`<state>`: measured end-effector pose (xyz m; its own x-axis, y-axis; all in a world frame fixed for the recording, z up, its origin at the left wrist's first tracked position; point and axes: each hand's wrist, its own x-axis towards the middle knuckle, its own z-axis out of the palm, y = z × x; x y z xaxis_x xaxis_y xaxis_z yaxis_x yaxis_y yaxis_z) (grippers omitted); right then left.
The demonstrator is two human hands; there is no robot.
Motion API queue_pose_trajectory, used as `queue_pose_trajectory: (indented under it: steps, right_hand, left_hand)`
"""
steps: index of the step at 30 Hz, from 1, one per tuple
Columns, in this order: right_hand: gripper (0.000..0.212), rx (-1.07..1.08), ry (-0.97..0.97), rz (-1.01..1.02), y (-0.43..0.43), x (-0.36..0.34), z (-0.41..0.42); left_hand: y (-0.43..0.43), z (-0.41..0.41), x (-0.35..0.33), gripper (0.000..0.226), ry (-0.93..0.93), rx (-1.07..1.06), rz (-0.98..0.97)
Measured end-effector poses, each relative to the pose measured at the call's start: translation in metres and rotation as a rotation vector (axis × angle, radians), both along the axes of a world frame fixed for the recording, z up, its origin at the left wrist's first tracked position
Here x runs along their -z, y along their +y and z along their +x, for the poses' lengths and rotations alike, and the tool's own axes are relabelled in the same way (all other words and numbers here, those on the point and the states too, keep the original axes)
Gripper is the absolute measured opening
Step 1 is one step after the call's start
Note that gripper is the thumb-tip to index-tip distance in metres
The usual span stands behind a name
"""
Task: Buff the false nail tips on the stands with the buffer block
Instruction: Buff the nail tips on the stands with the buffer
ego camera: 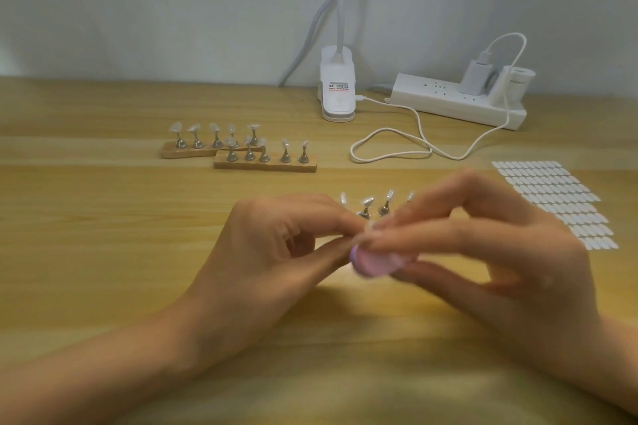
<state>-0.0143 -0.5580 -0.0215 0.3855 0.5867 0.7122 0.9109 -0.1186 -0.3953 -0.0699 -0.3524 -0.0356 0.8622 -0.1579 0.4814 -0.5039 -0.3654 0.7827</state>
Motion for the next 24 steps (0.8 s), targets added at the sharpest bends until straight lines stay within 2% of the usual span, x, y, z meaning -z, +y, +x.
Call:
queue_pose_trajectory:
  steps: [5,9,12,15,24]
  right_hand:
    - [0.019,-0.031,0.044,0.016,0.0028,0.0000,-0.0010]
    - [0.022,0.047,0.082,0.033,0.0025,0.0005,0.0021]
    - [0.021,-0.002,0.044,0.003,0.0034,0.0011,0.0017]
    - [0.022,0.048,0.076,0.012,0.0031,0.0010,0.0033]
    - [0.020,0.021,0.042,0.005,0.0023,0.0018,0.0058]
  left_hand:
    - [0.0001,-0.0001,-0.0012,0.017,0.012,0.009,-0.025]
    - [0.0004,-0.0003,-0.0008,0.011,0.018,0.008,-0.039]
    - [0.0001,-0.0004,-0.0009,0.010,0.001,0.002,-0.029]
    - [0.0006,0.0005,-0.0003,0.010,-0.007,-0.021,-0.027]
    - [-0.0027,-0.0033,-0.0030,0.007,-0.068,-0.013,0.035]
